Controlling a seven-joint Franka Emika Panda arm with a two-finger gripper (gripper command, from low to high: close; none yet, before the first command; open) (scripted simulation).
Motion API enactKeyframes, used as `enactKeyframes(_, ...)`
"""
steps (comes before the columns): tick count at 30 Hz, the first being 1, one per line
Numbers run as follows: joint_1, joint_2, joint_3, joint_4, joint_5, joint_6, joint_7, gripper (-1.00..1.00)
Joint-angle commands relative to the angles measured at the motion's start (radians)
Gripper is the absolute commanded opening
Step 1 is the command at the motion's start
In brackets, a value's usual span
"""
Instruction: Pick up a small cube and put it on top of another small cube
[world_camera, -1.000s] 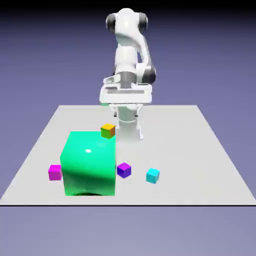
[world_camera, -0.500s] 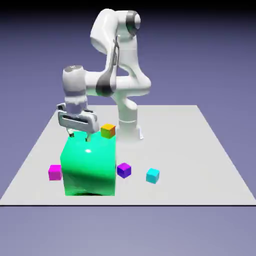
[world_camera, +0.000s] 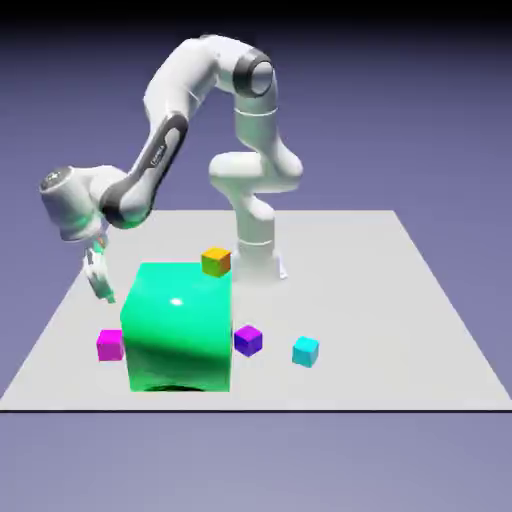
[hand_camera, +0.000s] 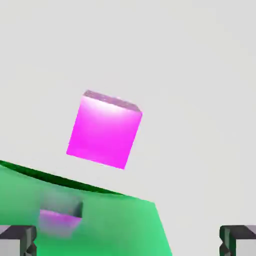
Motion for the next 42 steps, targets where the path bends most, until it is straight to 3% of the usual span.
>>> enactKeyframes(1, -0.027, 0.030, 0.020, 0.012, 0.044, 0.005, -0.002, 0.00)
enactKeyframes(7, -0.155, 0.166, 0.120, 0.069, 0.245, 0.037, -0.015, 0.00)
enactKeyframes(11, -0.192, 0.295, 0.209, 0.063, 0.370, 0.148, -0.093, 0.00)
enactKeyframes(12, -0.192, 0.295, 0.209, 0.063, 0.370, 0.148, -0.093, -1.00)
enactKeyframes(17, -0.146, 0.155, 0.128, 0.058, 0.226, 0.041, -0.032, -1.00)
enactKeyframes(37, -0.238, -0.036, 0.148, 0.004, -0.644, -0.312, -0.576, -1.00)
enactKeyframes(42, -0.165, -0.184, 0.220, 0.000, -0.837, -0.506, -0.668, -1.00)
